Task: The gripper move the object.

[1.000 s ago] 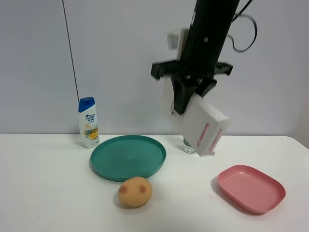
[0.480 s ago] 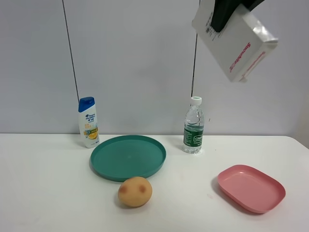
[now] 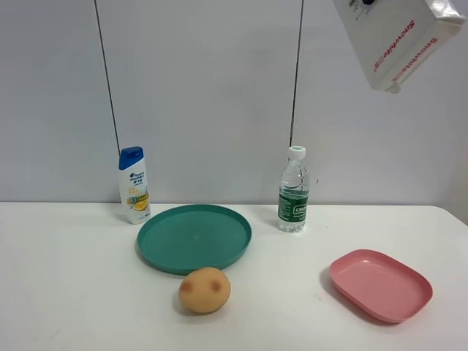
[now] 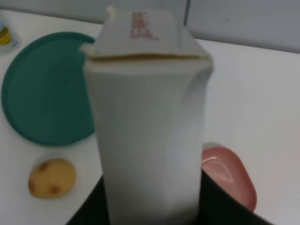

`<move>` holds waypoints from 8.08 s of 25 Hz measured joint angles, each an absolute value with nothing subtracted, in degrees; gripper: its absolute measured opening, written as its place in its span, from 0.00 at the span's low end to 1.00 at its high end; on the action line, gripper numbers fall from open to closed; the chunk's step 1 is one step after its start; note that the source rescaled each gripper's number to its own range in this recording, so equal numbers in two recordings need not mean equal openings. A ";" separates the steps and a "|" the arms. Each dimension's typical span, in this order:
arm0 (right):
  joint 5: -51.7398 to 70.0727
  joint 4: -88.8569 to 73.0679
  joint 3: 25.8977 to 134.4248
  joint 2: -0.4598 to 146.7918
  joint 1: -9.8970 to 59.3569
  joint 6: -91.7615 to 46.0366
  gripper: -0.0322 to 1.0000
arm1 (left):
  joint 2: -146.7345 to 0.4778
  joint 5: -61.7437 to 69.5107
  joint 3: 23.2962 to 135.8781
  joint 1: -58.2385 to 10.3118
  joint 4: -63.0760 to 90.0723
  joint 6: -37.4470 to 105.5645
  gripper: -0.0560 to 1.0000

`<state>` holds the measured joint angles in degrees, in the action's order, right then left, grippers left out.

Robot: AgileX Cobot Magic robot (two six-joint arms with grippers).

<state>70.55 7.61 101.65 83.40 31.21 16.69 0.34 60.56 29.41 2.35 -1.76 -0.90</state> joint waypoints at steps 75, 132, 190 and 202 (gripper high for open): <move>46.83 8.14 100.46 128.45 8.69 17.31 0.03 | 0.34 60.56 29.41 2.35 -1.76 -0.90 1.00; 69.36 27.97 100.51 72.31 9.42 2.40 0.85 | 0.34 60.56 29.41 2.35 -1.76 -0.90 1.00; 62.01 2.10 29.15 3.12 -11.21 -1.01 0.85 | 0.34 60.56 29.41 2.35 -1.76 -0.90 1.00; 61.29 2.10 28.60 -0.12 -11.21 -1.01 0.85 | 0.34 60.56 29.41 2.35 -1.76 -0.90 1.00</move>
